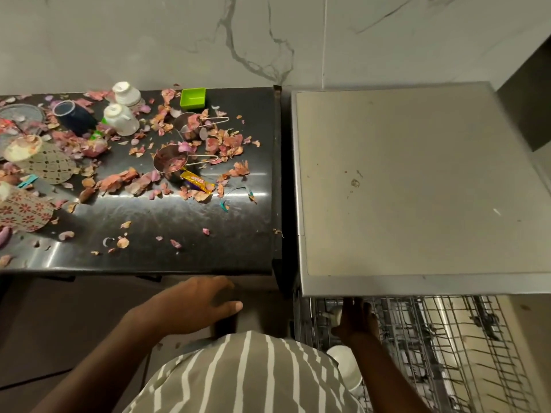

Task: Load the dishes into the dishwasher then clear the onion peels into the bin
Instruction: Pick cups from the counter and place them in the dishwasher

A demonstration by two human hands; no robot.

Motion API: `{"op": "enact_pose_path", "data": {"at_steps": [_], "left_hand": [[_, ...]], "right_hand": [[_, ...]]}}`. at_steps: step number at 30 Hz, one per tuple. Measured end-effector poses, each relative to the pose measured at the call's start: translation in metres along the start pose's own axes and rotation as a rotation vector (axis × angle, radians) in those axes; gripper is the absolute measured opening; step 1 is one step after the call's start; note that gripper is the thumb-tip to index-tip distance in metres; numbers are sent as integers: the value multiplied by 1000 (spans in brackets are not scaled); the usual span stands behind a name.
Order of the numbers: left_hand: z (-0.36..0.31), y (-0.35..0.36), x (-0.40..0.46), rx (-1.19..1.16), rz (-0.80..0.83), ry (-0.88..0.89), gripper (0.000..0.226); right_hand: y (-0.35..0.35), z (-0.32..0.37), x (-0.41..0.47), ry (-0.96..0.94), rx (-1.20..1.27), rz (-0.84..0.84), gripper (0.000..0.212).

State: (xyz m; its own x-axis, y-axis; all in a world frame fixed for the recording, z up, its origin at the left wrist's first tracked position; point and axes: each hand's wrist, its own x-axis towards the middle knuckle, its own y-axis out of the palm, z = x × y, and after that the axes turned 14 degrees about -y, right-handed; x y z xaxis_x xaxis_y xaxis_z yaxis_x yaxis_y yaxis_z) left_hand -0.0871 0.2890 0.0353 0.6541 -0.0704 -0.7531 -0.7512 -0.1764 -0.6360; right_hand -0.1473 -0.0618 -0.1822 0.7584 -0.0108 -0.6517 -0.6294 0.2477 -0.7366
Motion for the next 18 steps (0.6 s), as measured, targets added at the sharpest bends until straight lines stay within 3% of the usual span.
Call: {"op": "enact_pose_path", "data": {"at_steps": [3, 6, 9, 12, 14, 18], "left_hand": [[-6, -7, 10, 22, 12, 42, 64], [-7, -11, 21, 32, 24, 89, 52], [-2, -14, 28, 42, 45, 120, 48], [4, -21, 32, 38, 51, 161, 68], [6, -27, 31, 33, 49, 186, 68], [18, -46, 28, 7, -58, 215, 64]], "right_hand": [[-13, 5, -6, -4, 50, -15, 101], [-28, 10, -16, 12, 45, 34, 99], [-50, 18, -35, -81, 78, 107, 80], [-81, 34, -67, -176, 169, 217, 47], [-103, 47, -89, -196, 209, 216, 28], [-153, 94, -110, -307, 217, 165, 29]]}}
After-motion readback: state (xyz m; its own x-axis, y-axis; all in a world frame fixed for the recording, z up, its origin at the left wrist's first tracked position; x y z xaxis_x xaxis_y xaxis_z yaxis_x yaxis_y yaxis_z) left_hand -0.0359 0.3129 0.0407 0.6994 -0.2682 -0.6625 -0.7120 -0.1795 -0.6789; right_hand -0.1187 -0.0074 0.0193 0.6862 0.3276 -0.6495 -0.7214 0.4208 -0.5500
